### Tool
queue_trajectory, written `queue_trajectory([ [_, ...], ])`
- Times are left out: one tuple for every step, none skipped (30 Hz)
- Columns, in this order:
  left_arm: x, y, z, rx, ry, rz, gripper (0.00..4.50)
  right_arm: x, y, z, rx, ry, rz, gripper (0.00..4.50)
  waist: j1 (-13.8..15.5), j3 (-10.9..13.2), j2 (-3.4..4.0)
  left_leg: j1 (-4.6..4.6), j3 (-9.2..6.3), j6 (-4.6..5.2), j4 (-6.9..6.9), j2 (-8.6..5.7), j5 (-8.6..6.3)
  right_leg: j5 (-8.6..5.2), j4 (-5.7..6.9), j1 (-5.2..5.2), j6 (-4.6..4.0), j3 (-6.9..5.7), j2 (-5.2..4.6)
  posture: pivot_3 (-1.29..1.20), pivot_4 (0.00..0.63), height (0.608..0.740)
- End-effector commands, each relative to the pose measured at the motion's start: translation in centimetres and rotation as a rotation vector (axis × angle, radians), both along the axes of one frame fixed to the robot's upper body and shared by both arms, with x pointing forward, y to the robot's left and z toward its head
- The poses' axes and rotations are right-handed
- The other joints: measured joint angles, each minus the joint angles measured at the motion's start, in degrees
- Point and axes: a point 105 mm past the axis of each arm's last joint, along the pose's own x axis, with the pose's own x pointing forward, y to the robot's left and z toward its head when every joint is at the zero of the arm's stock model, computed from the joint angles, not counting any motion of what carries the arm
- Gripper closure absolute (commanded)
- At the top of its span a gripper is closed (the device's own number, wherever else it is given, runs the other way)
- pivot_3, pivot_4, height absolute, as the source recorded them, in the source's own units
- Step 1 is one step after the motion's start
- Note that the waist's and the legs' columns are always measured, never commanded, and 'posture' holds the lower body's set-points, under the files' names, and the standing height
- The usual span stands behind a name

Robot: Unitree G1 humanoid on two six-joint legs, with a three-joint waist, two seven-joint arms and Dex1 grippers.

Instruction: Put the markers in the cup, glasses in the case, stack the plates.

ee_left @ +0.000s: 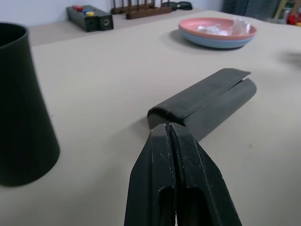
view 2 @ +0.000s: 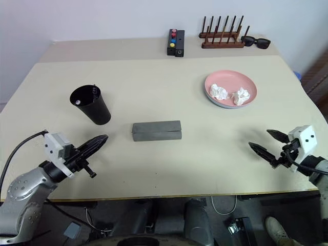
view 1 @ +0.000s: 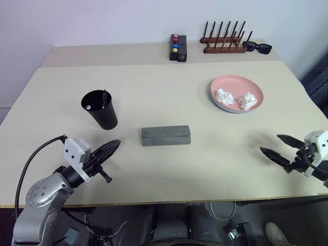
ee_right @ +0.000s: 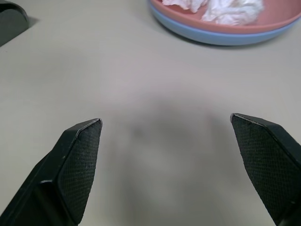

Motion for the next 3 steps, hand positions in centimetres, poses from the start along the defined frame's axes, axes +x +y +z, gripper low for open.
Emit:
queue_trajectory([
  [-0.60, 0.25, -0.11, 0.010, -0.016, 0.014, 4.50, 0.22, 0.38, 0.68, -0.022, -0.028, 0.023, 0.04, -0.02, -0.06, 0.09, 0.10, 0.00, 0.01, -0.11, 0.05, -0.01, 0.00, -0.17, 0.15, 0.00, -0.01, 0.02, 0.00, 0.150, 0.740],
  [-0.72, 0.18, -0.16, 0.013, -0.016, 0.014, 4.50, 0.36, 0.64, 0.75, -0.014, -0.035, 0.024, 0.04, 0.00, -0.07, 0.11, 0.11, 0.01, 0.02, -0.15, 0.05, -0.02, 0.00, -0.21, 0.16, 0.00, -0.01, 0.01, 0.00, 0.150, 0.740],
  [-0.82, 0.12, -0.10, 0.015, -0.018, 0.011, 4.50, 0.43, 0.80, 0.89, -0.008, -0.041, 0.025, 0.04, 0.00, -0.07, 0.11, 0.11, 0.01, 0.03, -0.18, 0.05, -0.02, 0.00, -0.23, 0.15, 0.00, -0.01, 0.01, 0.00, 0.150, 0.740],
])
